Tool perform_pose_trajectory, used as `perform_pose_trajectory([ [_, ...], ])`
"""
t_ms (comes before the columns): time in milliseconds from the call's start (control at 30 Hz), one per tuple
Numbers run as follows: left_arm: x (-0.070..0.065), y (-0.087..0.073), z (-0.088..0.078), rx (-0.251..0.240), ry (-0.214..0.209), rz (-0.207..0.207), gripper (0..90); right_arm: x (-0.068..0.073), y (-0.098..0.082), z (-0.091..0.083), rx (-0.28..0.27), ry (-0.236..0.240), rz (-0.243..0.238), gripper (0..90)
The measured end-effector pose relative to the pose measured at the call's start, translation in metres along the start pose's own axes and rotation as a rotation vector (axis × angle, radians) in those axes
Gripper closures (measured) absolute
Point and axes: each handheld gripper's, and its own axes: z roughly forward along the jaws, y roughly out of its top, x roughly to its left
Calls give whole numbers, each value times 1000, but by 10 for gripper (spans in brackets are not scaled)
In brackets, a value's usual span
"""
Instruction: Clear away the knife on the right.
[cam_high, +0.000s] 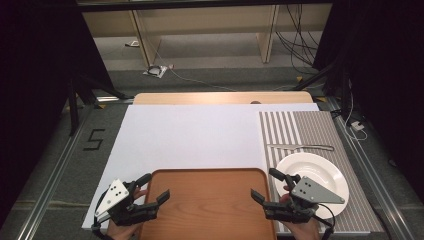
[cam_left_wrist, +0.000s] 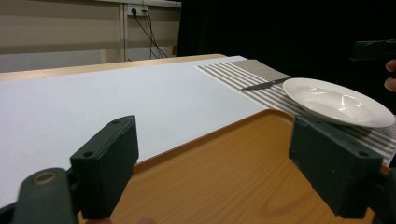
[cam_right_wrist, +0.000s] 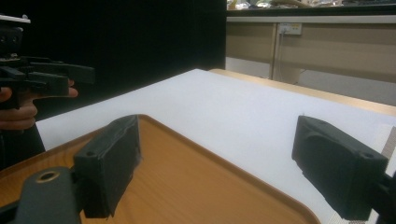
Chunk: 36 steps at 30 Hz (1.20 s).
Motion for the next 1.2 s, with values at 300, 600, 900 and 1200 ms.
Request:
perform_pose_trajectory([
  [300,0,0,0,-2,0,-2,158,1,1,0,3,-4,-14,164],
  [600,1,0,0,-3,-1,-7,158,0,7,-3,3,-46,-86,166],
  [900,1,0,-1,-4,-3,-6,158,-12,15,-11,-8,-99,-100,168],
  [1200,2,0,-1,-8,1,-14,158,-29,18,-18,3,-138,-77,168],
])
